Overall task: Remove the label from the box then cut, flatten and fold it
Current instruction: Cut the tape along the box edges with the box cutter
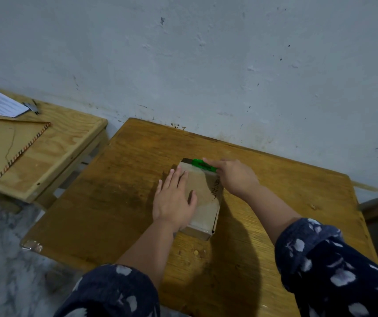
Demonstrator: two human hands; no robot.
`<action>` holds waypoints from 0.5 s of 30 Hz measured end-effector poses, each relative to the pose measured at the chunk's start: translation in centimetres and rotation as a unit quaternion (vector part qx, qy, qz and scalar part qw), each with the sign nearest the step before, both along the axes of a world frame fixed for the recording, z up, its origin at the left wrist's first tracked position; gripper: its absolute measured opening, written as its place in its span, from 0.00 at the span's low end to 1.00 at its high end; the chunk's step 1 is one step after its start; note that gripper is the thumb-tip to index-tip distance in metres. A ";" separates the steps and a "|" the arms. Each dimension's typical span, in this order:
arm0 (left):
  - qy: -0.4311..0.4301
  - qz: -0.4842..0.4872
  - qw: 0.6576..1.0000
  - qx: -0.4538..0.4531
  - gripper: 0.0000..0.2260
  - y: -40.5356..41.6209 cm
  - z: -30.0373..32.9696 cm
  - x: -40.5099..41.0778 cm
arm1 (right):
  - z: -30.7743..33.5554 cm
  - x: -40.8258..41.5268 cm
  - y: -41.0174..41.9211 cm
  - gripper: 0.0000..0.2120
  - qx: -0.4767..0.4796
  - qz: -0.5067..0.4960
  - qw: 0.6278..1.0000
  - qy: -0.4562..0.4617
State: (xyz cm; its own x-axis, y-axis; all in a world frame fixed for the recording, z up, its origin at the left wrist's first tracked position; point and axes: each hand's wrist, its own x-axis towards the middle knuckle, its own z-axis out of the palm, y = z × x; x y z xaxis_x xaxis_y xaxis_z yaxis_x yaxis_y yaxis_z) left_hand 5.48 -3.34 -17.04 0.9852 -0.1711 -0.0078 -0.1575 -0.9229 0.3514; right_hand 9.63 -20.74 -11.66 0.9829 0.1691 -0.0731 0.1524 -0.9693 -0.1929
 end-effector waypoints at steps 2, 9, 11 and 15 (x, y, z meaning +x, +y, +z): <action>0.001 0.000 1.000 0.001 0.28 0.0 0.0 0.0 | 0.1 0.0 -0.2 0.23 -0.009 0.003 1.000 -0.008; -0.003 0.004 1.000 -0.001 0.28 -0.1 0.0 0.0 | 0.5 -0.1 0.4 0.27 -0.074 0.013 0.996 -0.044; -0.002 0.004 1.000 0.000 0.28 -0.1 0.0 0.0 | 0.6 -0.3 0.5 0.27 -0.090 0.013 0.994 -0.057; -0.003 0.008 1.000 0.006 0.28 -0.2 0.1 0.0 | 0.7 -0.5 1.1 0.28 -0.105 0.024 0.992 -0.066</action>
